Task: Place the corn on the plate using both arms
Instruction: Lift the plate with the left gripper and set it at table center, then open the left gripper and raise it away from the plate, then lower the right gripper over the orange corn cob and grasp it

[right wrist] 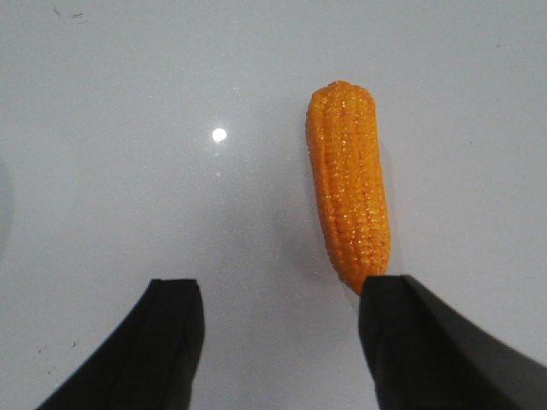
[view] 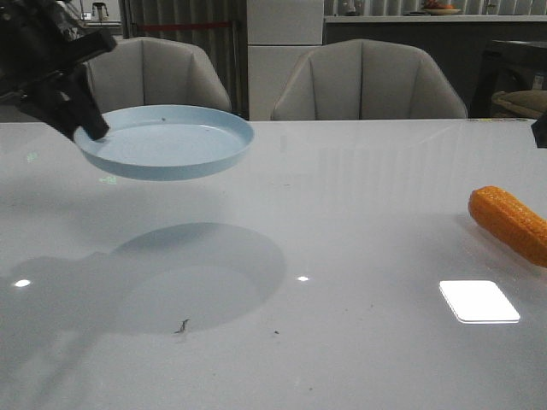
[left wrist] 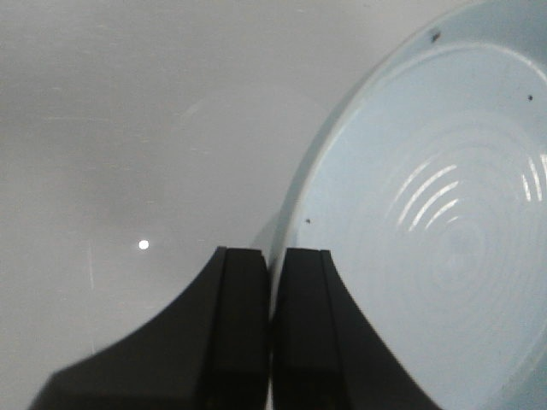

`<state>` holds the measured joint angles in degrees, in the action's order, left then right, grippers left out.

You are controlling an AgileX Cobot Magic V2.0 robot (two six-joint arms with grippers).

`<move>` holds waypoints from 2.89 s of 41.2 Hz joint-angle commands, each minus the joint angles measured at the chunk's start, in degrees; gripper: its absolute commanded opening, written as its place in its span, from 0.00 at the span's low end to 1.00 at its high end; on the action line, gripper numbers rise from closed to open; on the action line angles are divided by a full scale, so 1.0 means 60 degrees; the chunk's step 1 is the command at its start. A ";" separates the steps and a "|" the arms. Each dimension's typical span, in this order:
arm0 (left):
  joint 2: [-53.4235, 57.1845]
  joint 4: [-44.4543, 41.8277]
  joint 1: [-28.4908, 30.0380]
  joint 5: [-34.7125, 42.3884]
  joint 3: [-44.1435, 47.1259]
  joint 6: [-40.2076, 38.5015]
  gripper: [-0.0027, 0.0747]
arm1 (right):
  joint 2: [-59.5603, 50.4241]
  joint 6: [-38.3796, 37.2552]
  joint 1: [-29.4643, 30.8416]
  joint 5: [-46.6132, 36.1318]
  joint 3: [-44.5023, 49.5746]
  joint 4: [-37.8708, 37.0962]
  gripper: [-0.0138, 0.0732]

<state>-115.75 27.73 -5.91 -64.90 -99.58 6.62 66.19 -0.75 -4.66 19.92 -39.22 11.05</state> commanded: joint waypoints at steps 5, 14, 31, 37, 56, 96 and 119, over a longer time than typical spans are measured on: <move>0.0326 0.0518 -0.1241 0.0432 -0.0317 0.0043 0.15 | -0.0154 0.0050 0.0036 -0.0578 -0.0357 0.0023 0.74; -0.0088 0.0358 -0.2339 0.1108 -0.0317 0.0043 0.15 | -0.0154 0.0050 0.0036 -0.0568 -0.0357 0.0023 0.71; -0.1305 -0.0123 -0.2607 0.1389 -0.0335 0.0005 0.15 | -0.0154 0.0050 0.0036 -0.0459 -0.0357 0.0023 0.71; -0.1298 -0.0123 -0.2607 0.1184 -0.0382 0.0039 0.20 | -0.0154 0.0050 0.0036 -0.0408 -0.0357 0.0023 0.71; -0.1298 -0.0647 -0.2571 0.0377 -0.1011 0.0304 0.67 | -0.0154 0.0050 0.0036 -0.0530 -0.0357 0.0023 0.71; 0.5067 -0.4494 -0.1998 0.1110 -0.0260 0.0204 0.67 | -0.0154 0.0050 0.0036 -0.0671 -0.0357 -0.0567 0.71; 0.9525 -0.5216 -0.0596 0.4095 0.7538 -0.1242 0.67 | 0.1792 0.0050 0.1826 0.1342 -0.3487 -0.1544 0.84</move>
<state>-62.44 -3.30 -10.38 -45.82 -56.45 0.00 75.38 -0.75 5.40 28.40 -54.31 3.03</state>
